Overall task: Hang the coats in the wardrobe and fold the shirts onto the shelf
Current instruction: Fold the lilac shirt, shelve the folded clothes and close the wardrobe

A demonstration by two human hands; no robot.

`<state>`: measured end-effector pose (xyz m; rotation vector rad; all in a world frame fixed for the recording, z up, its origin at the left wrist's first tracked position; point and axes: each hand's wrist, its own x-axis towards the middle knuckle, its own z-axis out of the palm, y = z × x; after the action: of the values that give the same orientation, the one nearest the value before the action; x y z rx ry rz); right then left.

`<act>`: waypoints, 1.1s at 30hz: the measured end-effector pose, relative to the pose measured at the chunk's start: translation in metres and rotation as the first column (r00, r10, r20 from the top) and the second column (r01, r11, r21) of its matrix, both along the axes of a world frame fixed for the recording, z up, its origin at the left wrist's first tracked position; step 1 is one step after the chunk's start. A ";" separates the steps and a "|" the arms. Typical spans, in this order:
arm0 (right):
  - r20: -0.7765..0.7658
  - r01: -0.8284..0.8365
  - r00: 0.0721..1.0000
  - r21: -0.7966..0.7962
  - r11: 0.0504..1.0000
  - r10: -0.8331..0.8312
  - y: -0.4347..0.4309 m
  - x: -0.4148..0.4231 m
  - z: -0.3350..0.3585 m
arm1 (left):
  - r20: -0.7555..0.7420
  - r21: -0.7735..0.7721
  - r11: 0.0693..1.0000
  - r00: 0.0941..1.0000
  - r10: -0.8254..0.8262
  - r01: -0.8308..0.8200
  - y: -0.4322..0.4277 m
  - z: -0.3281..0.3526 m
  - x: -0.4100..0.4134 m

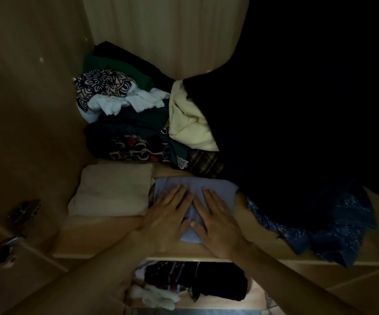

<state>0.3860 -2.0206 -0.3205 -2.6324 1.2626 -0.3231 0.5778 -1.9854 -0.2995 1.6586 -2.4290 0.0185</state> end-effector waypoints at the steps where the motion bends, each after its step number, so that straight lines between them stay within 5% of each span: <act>1: 0.006 -0.009 1.000 0.000 1.000 0.009 0.002 0.000 -0.003 | 0.007 0.002 1.000 1.000 0.003 -0.003 0.002 -0.005 0.002; 8: 0.131 0.012 0.991 -0.072 0.997 -0.002 0.002 -0.002 -0.015 | 0.042 -0.089 0.992 0.994 0.098 -0.094 0.004 -0.033 0.001; 17: -0.069 -0.010 0.998 -0.020 1.000 0.009 -0.017 -0.004 0.000 | 0.097 0.034 0.984 0.981 0.170 -0.174 0.002 -0.006 -0.002; 22: -0.005 0.069 0.998 -0.053 0.996 -0.070 -0.005 -0.014 0.048 | 0.084 -0.034 0.951 0.947 0.309 -0.307 0.008 0.042 0.010; 33: 0.220 0.177 0.966 -0.193 0.965 -0.133 0.072 -0.016 0.181 | -0.204 -0.218 0.919 0.936 0.288 -0.330 0.054 0.147 0.019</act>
<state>0.3696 -1.9489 -0.1399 -2.5862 1.4372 -0.7745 0.5964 -1.9313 -0.1527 1.8248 -1.9299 0.2127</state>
